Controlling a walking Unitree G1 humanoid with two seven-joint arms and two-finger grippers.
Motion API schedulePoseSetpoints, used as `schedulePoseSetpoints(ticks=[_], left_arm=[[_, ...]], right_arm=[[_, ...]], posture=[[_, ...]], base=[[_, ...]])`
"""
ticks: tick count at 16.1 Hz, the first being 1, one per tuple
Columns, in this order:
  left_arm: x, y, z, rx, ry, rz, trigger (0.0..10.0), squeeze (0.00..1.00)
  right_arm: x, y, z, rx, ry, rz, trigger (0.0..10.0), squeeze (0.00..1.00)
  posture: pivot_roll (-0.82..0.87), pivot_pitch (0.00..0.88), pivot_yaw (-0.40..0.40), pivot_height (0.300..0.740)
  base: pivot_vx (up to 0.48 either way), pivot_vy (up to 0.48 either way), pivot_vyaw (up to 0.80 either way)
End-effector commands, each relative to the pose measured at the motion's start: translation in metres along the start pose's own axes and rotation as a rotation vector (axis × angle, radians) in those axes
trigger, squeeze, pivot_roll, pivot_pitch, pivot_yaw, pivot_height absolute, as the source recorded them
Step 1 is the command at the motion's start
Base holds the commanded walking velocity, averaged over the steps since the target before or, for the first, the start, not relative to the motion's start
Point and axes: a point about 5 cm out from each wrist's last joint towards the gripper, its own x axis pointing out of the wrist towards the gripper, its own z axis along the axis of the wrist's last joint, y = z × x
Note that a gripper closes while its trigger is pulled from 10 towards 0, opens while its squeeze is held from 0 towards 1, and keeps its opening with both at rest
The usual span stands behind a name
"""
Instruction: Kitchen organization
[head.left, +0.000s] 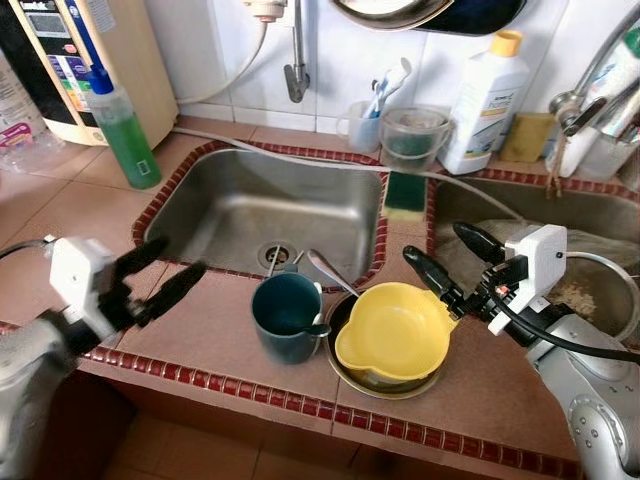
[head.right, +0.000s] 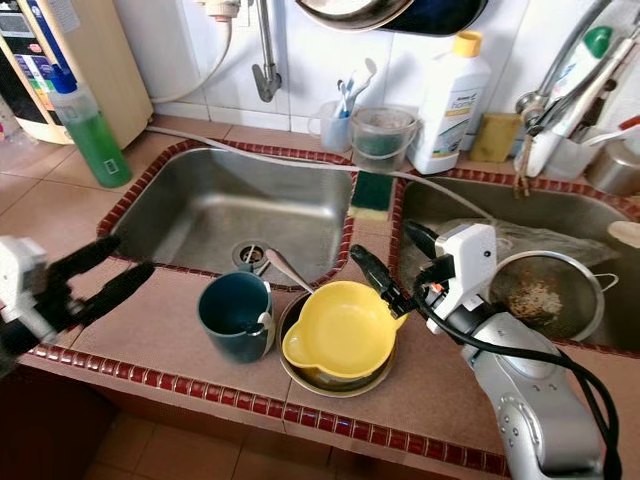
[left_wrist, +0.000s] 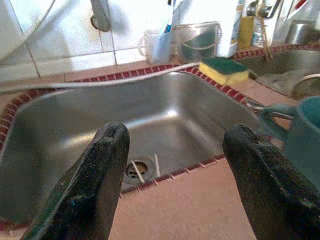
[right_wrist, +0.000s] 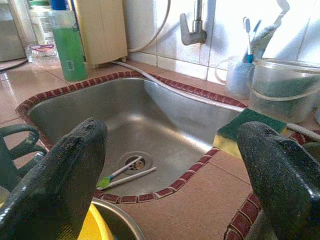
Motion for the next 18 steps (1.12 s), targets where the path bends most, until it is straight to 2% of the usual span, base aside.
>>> schedulePoseSetpoints(ticks=[1, 4, 6, 7, 9, 10, 11, 12, 14, 16, 17, 18], left_arm=[[-0.008, -0.007, 0.008, 0.031, -0.02, -0.05, 10.0, 0.0], [-0.014, -0.016, 0.006, -0.005, -0.03, -0.113, 10.0, 0.0], [-0.016, -0.025, 0.001, 0.001, -0.025, -0.148, 10.0, 0.0], [-0.01, -0.027, -0.005, -0.026, 0.022, -0.115, 10.0, 0.0], [0.005, -0.017, -0.016, -0.062, 0.132, 0.015, 10.0, 0.0], [0.015, -0.013, -0.015, -0.008, 0.128, 0.097, 10.0, 0.0], [0.026, -0.006, -0.01, 0.017, 0.073, 0.205, 10.0, 0.0], [0.029, -0.004, -0.005, 0.025, 0.03, 0.248, 10.0, 0.0], [0.038, -0.004, 0.006, 0.033, -0.055, 0.304, 10.0, 0.0], [0.041, -0.008, 0.009, 0.071, -0.07, 0.308, 10.0, 0.0], [0.042, -0.009, 0.011, 0.063, -0.088, 0.322, 10.0, 0.0], [0.05, -0.011, 0.013, -0.026, -0.143, 0.396, 10.0, 0.0]], right_arm=[[0.001, 0.002, -0.002, -0.017, 0.022, 0.041, 10.0, 0.0], [0.002, 0.006, -0.006, -0.03, 0.059, 0.116, 10.0, 0.0], [0.003, 0.007, -0.008, -0.034, 0.078, 0.155, 10.0, 0.0], [0.005, 0.006, -0.007, -0.046, 0.068, 0.152, 10.0, 0.0], [0.009, -0.002, -0.002, -0.036, 0.026, 0.073, 10.0, 0.0], [0.013, -0.012, 0.004, -0.03, -0.023, -0.025, 10.0, 0.0], [0.017, -0.019, 0.01, -0.01, -0.077, -0.111, 10.0, 0.0], [0.018, -0.021, 0.013, -0.002, -0.098, -0.136, 10.0, 0.0], [0.016, -0.024, 0.021, 0.023, -0.169, -0.192, 10.0, 0.0], [0.015, -0.025, 0.022, 0.023, -0.186, -0.212, 10.0, 0.0], [0.015, -0.025, 0.022, 0.027, -0.192, -0.221, 10.0, 0.0], [0.013, -0.027, 0.022, 0.049, -0.227, -0.293, 10.0, 0.0]], posture=[[-0.18, 0.07, 0.025, 0.74], [-0.18, 0.069, 0.018, 0.74], [-0.18, 0.065, 0.015, 0.74], [-0.18, 0.064, 0.011, 0.74], [-0.18, 0.065, 0.007, 0.74], [-0.17, 0.066, 0.004, 0.74], [-0.17, 0.065, 0.006, 0.74], [-0.17, 0.065, 0.007, 0.74], [-0.17, 0.066, 0.016, 0.74], [-0.17, 0.067, 0.018, 0.74], [-0.17, 0.066, 0.017, 0.74], [-0.17, 0.069, 0.019, 0.74]], base=[[0.0, 0.0, 0.0], [0.0, 0.0, 0.0], [0.0, 0.0, 0.0], [0.0, 0.0, 0.0], [0.0, 0.0, 0.0], [0.0, 0.0, 0.0], [0.0, 0.0, 0.0], [0.0, 0.0, 0.0], [0.0, 0.0, 0.0], [0.0, 0.0, 0.0], [0.0, 0.0, 0.0], [0.0, 0.0, 0.0]])
